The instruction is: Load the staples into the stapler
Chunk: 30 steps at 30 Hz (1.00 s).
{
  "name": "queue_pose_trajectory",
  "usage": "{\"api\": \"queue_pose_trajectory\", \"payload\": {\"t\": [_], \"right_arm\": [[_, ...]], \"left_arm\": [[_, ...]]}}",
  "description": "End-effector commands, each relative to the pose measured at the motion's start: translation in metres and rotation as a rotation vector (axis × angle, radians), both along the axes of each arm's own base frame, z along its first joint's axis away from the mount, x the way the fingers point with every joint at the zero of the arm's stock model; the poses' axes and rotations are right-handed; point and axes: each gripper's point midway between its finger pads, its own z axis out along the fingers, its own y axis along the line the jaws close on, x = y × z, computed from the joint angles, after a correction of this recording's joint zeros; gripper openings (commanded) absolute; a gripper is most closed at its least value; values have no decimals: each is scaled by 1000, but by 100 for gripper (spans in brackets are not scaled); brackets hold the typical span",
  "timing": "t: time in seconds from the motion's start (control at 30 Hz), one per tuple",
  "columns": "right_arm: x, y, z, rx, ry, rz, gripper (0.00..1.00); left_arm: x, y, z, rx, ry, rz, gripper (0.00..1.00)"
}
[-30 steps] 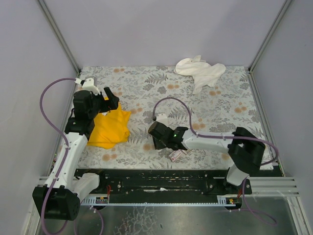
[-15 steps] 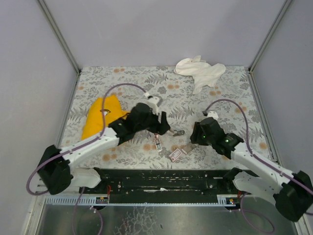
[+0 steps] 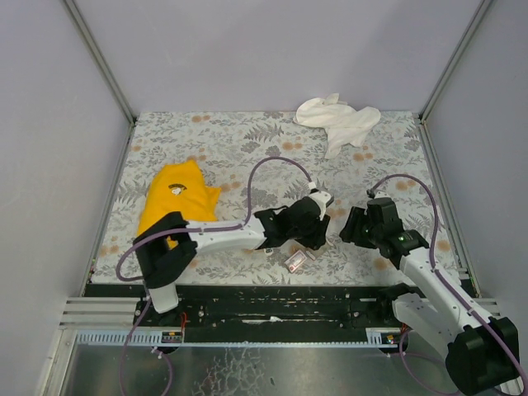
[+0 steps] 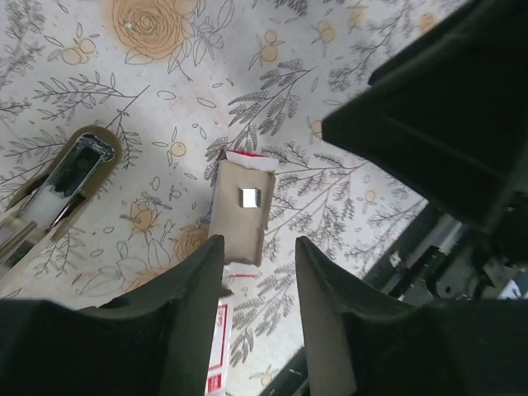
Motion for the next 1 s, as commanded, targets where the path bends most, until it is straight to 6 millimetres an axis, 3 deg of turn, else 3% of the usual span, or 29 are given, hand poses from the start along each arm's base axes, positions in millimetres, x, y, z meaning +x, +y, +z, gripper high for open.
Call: {"api": "queue_pose_trajectory", "payload": {"t": [0.0,0.2,0.4,0.8,0.97], "right_arm": [[2,15,7,77,-34,57,59],[2,19,4,95,-31,70,59],[3,21,6,98,-37,86,59],[4,22,4,98,-37,92,60],[4,22,3,97,-36,92,60]], "left_arm": [[8,-23,-5,0,-23,2,37],[4,-32,-28,49,-7,-15,32],[6,-27,-51,120,11,0,26],[6,-21,-63,168,6,7,19],[6,-27,-64,165,4,-5,24]]}}
